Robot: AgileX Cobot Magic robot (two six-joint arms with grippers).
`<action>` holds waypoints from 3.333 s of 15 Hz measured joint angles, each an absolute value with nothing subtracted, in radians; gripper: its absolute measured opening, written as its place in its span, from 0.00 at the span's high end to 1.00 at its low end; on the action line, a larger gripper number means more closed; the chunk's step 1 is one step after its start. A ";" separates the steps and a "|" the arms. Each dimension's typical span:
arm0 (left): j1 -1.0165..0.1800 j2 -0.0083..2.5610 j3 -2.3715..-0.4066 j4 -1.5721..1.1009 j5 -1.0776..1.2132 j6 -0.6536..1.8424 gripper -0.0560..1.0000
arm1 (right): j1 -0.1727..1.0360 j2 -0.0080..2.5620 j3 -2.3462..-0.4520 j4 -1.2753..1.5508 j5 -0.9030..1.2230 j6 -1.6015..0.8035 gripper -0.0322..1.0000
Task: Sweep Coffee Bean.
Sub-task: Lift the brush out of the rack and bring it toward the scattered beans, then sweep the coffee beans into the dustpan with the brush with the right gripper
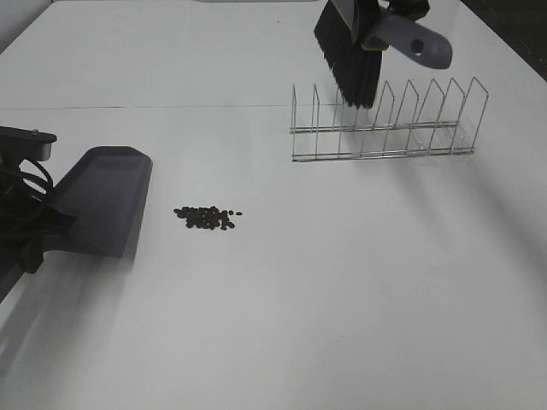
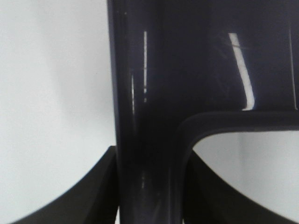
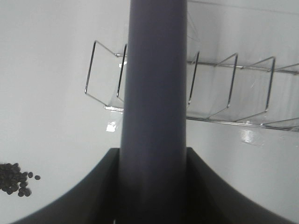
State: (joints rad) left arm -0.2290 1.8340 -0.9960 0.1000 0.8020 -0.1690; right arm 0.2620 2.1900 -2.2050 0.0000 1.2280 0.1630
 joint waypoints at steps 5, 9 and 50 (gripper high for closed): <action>-0.229 1.834 -0.996 0.100 0.802 -0.158 0.63 | 0.262 2.015 -2.131 -0.052 1.231 0.161 0.69; -0.229 1.834 -0.996 0.097 0.802 -0.110 0.63 | 0.262 1.656 -1.745 -0.050 1.221 0.144 0.69; -0.395 1.974 -1.076 0.322 0.825 -0.204 0.63 | 0.679 2.050 -1.407 -0.300 0.829 0.312 0.69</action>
State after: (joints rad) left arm -0.3950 1.9740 -1.0760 0.3220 0.8250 -0.2040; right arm 0.6790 2.0500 -1.4070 -0.3000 0.8290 0.3120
